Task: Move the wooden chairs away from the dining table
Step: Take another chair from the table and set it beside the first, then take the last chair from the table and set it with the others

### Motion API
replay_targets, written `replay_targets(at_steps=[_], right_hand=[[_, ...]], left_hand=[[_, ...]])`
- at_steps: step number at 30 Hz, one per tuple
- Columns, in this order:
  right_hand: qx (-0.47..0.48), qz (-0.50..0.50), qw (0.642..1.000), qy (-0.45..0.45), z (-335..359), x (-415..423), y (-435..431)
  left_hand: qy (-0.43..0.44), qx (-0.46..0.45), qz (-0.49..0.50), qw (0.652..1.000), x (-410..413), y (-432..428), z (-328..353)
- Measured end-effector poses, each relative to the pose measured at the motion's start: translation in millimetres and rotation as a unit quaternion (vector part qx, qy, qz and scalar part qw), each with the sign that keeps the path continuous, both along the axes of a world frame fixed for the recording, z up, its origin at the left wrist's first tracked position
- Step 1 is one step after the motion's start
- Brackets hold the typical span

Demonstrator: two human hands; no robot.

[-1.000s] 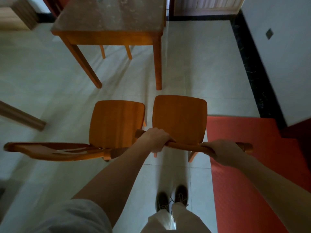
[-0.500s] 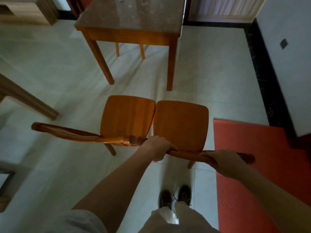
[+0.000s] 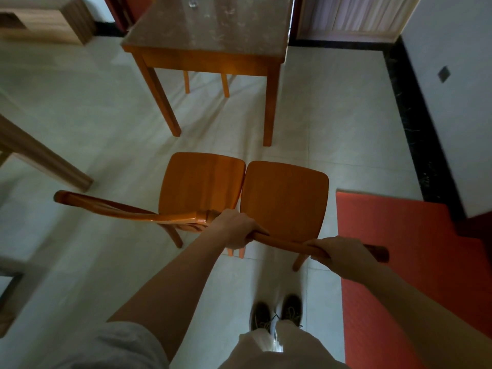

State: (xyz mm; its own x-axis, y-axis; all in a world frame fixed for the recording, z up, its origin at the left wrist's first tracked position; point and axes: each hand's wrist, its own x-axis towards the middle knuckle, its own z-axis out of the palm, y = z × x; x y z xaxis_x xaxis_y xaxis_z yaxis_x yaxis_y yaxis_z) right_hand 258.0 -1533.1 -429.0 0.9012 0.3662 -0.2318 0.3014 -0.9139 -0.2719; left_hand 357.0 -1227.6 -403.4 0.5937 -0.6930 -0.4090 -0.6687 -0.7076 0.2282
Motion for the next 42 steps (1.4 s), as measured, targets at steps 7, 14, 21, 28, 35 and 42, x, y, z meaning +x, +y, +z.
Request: replay_targets(at_steps=[7, 14, 21, 28, 35, 42], right_hand=[[0.272, -0.115, 0.955, -0.013, 66, 22, 19], [0.412, -0.112, 0.876, -0.227, 162, 55, 39], [0.443, -0.056, 0.869, -0.212, 186, 77, 116], [0.507, 0.08, 0.837, -0.189, 231, 100, 317], [0.49, 0.14, 0.827, -0.235, 263, 101, 515], [0.503, 0.151, 0.83, -0.187, 251, 147, 634]], left_hand=[[0.08, -0.262, 0.18, 0.945, 2, 0, 48], [-0.084, -0.534, 0.277, 0.794, -4, -5, 125], [-0.13, -0.544, 0.349, 0.752, -30, 79, 147], [-0.238, -0.56, 0.374, 0.7, -60, 245, 197], [-0.264, -0.56, 0.374, 0.691, -82, 422, 228], [-0.265, -0.576, 0.359, 0.685, -34, 548, 225]])
